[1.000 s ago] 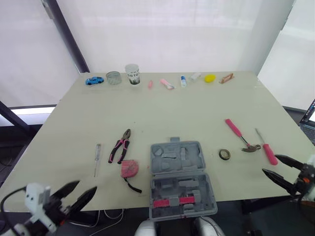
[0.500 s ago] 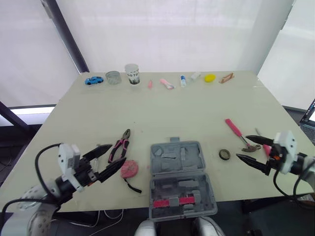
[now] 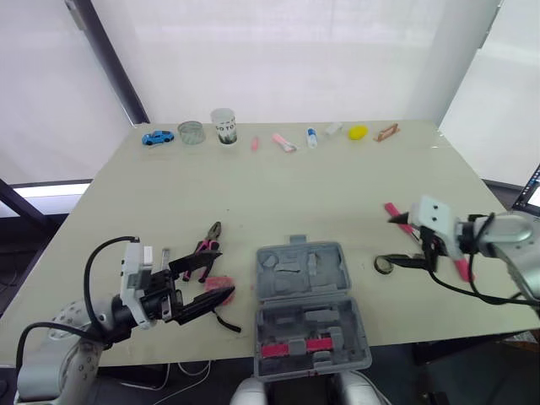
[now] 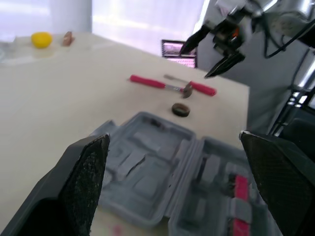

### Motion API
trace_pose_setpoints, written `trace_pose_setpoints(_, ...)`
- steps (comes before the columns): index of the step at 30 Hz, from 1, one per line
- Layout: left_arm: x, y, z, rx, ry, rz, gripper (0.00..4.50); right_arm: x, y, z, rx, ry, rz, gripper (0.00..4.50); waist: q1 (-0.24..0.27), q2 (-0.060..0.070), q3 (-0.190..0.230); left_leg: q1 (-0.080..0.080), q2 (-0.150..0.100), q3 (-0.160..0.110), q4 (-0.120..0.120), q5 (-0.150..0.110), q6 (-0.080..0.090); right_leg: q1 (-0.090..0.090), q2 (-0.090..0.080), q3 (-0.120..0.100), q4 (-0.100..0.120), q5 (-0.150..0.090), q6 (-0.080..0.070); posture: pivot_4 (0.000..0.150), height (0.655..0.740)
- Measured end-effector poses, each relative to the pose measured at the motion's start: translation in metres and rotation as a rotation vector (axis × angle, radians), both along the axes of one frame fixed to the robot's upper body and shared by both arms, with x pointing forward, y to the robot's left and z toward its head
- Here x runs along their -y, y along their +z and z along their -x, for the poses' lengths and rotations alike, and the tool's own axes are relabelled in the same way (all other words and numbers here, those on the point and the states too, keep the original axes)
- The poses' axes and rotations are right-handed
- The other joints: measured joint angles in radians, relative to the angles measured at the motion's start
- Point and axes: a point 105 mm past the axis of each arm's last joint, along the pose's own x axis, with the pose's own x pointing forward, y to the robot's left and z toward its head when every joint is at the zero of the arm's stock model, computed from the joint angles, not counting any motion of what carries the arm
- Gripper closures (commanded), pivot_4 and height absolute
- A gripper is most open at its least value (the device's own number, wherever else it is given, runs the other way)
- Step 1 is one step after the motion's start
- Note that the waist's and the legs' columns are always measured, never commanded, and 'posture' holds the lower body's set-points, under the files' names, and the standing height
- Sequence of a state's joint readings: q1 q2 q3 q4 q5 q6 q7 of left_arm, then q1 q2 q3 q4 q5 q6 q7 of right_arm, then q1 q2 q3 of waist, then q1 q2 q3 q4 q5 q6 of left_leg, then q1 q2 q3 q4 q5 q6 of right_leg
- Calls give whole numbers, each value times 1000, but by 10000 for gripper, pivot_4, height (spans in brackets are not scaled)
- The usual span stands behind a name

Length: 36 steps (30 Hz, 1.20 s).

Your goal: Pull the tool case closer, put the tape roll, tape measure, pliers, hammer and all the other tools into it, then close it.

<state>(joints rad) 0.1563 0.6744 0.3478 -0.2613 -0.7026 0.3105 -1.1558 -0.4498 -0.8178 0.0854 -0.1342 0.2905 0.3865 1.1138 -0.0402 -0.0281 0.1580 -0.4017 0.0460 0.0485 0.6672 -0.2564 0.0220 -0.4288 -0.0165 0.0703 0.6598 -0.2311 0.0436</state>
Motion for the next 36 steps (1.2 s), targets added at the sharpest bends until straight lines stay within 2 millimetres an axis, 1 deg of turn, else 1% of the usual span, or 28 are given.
trace_pose_setpoints(2,-4,-4,0,-15,46,4,190,-12,6,5,-2,60,-101,0,1,0,0,-1,0,-1,0,0,0,0,0,0,0,1,1,1500,7400)
trace_pose_setpoints(3,-12,-7,1,-32,107,7,190,-18,12,10,-5,107,-166,0,2,0,0,-1,1,-1,0,0,0,0,-1,0,0,1,2,1500,7400)
trace_pose_setpoints(5,-19,-9,1,-39,156,6,190,-19,16,13,-1,121,-201,0,5,-1,1,-1,1,-1,0,0,0,0,-1,-1,0,1,2,1500,7400)
trace_pose_setpoints(7,-32,-11,1,-50,257,5,190,-27,24,18,10,162,-260,0,5,-1,1,-1,2,-2,0,0,0,0,-1,-1,0,1,1,1500,7400)
trace_pose_setpoints(9,-39,-14,3,-60,305,-11,190,-30,25,21,-1,180,-272,0,5,-1,1,-1,1,-1,1,0,0,0,-1,-1,0,0,-1,1500,7400)
trace_pose_setpoints(11,-39,-16,7,-72,294,-2,190,-23,18,21,-26,159,-204,0,7,-1,1,-1,1,0,1,0,0,0,-2,-1,0,-1,-2,1500,7400)
trace_pose_setpoints(13,-35,-11,11,-54,249,38,190,-14,10,18,-42,125,-127,0,8,-1,1,-1,1,0,1,0,0,0,-2,-1,0,-1,-2,1500,7400)
trace_pose_setpoints(14,-30,-5,14,-35,192,74,190,-5,-1,14,-71,72,-28,0,7,-1,1,-1,1,1,1,0,0,0,-2,-1,0,-1,-2,1500,7400)
trace_pose_setpoints(15,-28,-3,16,-29,174,82,190,-1,-4,12,-82,51,4,0,7,-1,1,-1,1,1,1,0,0,0,-2,-1,0,-1,-2,1500,7400)
trace_pose_setpoints(16,-25,1,18,-13,138,93,190,8,-13,7,-96,13,94,0,6,-1,1,0,0,1,1,0,0,0,-2,-1,0,-1,-2,1500,7400)
trace_pose_setpoints(18,-21,7,19,24,93,108,190,21,-24,2,-117,-34,202,0,5,-1,1,0,0,1,1,0,0,-1,-1,-1,0,-1,-3,1500,7400)
trace_pose_setpoints(19,-18,10,22,30,52,121,0,24,-30,0,-140,-40,245,3981,1,-1,1,0,0,2,1,0,0,-1,-1,-1,0,-1,-3,1500,7400)
trace_pose_setpoints(21,-15,11,25,34,11,123,0,26,-36,-1,-162,-46,277,7064,-1,-1,1,0,0,2,1,0,0,-1,0,-1,0,-1,-3,1500,7400)
trace_pose_setpoints(22,-11,12,28,31,-45,118,0,28,-45,-5,-190,-55,334,14540,-3,0,1,0,1,2,1,0,0,-1,0,-1,1,-1,-3,1500,7400)
trace_pose_setpoints(23,-9,14,30,37,-81,116,0,28,-52,-6,-209,-53,370,17172,-2,0,1,0,1,2,1,0,0,-1,0,-1,1,-1,-3,1500,7400)
trace_pose_setpoints(26,-6,16,31,45,-135,109,0,25,-60,-9,-228,-46,435,17172,0,0,1,0,1,2,1,0,0,-1,0,-1,1,-1,-2,1500,7400)
trace_pose_setpoints(30,-2,15,33,41,-183,106,0,19,-66,-15,-248,-59,476,17172,0,0,1,-1,0,2,1,0,0,-1,-1,-1,0,-1,-2,1500,7400)
trace_pose_setpoints(36,-3,12,33,37,-181,89,0,22,-89,-17,-303,-77,556,17172,1,0,1,-1,0,2,1,0,0,-1,-1,-1,1,-1,-2,1500,7400)
